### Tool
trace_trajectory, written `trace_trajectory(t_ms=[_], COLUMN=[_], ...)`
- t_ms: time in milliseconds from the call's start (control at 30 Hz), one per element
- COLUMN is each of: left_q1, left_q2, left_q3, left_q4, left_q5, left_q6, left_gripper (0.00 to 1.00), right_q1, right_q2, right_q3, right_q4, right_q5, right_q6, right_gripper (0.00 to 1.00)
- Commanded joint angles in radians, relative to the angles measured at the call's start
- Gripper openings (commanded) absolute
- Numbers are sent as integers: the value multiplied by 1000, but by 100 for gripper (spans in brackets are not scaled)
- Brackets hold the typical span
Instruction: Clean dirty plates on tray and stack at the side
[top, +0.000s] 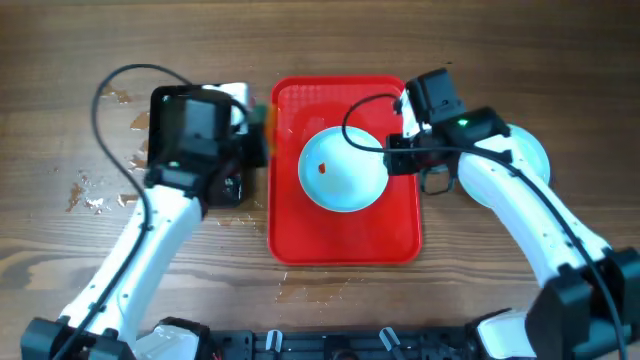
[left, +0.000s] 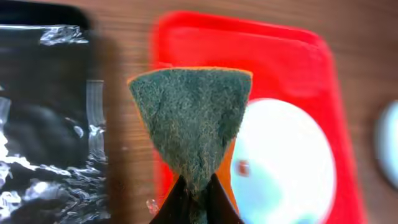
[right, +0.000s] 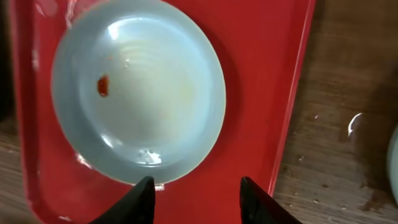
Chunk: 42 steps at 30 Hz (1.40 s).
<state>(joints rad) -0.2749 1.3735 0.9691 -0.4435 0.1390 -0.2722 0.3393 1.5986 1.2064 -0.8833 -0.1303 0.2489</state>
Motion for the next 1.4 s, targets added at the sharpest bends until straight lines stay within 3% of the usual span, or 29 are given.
trace_trajectory(t_ms=[0, 200, 333, 633, 900, 1033, 1133, 1367], left_q1=[-113, -223, -254, -329, -225, -218, -216, -217], left_q2=[54, 214, 291, 477, 521, 521, 521, 518], left_q3=[22, 22, 22, 22, 22, 22, 29, 266], left_q4=[68, 176, 191, 334, 158, 118, 82, -157], left_q5=[32, 33, 36, 124, -5, -93, -205, -323], left_q6=[-141, -185, -187, -300, -334, -195, -175, -176], left_gripper=[4, 4, 4, 4, 4, 4, 4, 4], right_q1=[-3, -3, -3, -3, -3, -3, -3, -3], right_q2=[66, 228, 294, 294, 294, 294, 294, 294], right_q3=[-85, -154, -154, -154, -154, -154, -154, -154], right_q4=[127, 292, 300, 295, 276, 268, 264, 238], right_q5=[-6, 19, 18, 18, 17, 17, 18, 18], right_q6=[16, 72, 77, 76, 95, 95, 95, 121], right_gripper=[36, 31, 4, 4, 4, 4, 4, 4])
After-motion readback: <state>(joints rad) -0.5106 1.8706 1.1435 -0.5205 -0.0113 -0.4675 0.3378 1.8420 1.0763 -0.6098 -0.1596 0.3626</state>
